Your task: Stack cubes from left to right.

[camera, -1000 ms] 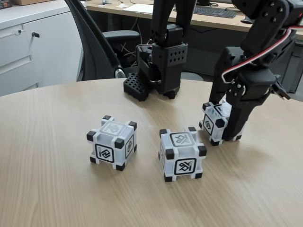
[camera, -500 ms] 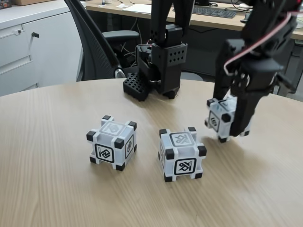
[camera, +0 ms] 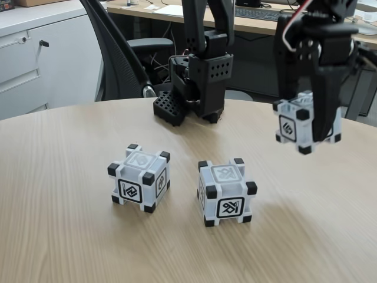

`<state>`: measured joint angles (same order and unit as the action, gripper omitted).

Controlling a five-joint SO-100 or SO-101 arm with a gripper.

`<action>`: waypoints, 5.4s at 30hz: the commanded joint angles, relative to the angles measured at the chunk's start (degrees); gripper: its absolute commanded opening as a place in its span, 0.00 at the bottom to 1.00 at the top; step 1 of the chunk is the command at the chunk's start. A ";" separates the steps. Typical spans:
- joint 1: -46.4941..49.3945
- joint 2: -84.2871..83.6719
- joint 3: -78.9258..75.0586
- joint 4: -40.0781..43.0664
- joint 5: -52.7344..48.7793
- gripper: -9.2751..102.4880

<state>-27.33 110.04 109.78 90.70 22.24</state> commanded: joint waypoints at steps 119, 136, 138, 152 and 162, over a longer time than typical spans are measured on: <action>62.14 0.00 -1.93 0.18 -39.11 0.38; 41.48 0.18 -1.93 0.35 -26.46 0.40; 39.55 0.18 -1.93 0.35 -24.96 0.40; 29.97 -0.79 -1.93 0.00 -20.83 0.43; 31.11 -6.50 -1.93 -0.62 -24.70 0.46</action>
<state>3.87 104.24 109.78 90.88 -2.20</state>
